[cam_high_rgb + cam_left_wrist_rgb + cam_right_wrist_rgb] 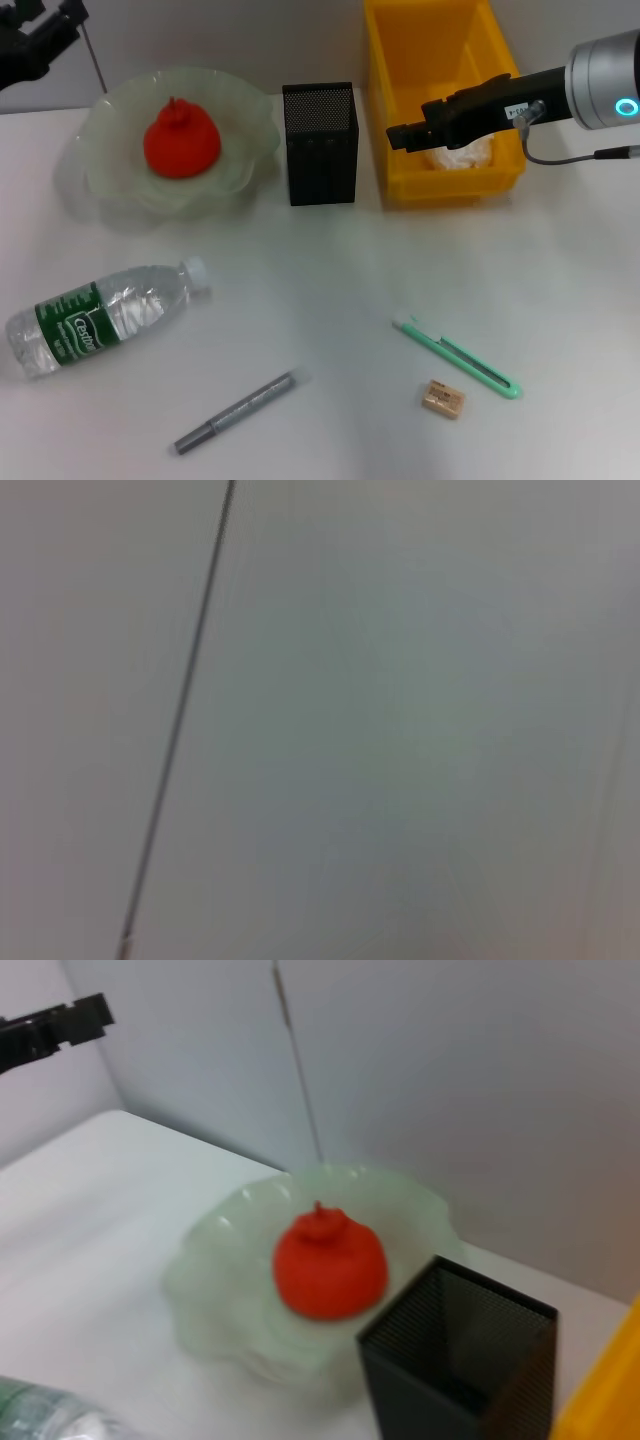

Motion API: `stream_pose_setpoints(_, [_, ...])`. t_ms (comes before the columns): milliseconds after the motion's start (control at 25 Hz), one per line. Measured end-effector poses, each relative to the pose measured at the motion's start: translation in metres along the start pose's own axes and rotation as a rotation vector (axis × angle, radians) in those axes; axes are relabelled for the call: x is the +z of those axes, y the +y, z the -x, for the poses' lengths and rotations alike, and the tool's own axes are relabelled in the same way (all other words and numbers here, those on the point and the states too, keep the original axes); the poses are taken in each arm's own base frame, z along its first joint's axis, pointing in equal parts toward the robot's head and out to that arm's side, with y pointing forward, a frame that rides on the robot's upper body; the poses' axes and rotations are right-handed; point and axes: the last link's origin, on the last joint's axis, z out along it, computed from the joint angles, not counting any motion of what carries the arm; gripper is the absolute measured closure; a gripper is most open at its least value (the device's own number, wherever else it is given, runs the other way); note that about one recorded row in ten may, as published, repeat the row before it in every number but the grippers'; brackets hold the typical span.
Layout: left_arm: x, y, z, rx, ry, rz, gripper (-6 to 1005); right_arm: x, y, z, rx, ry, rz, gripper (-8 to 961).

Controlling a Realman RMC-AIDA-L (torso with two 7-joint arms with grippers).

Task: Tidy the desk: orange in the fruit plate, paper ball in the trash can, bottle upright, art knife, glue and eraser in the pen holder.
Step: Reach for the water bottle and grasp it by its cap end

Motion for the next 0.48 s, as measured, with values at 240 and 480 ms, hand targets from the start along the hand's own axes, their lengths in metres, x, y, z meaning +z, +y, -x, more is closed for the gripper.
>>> stream_pose_setpoints(240, [-0.008, 0.000, -0.012, 0.049, -0.015, 0.090, 395, -0.014, 0.006, -0.007, -0.066, -0.125, 0.140, 319])
stream_pose_setpoints(480, [-0.018, -0.011, -0.022, 0.092, -0.082, 0.134, 394, -0.042, 0.000, -0.033, -0.134, -0.296, 0.315, 319])
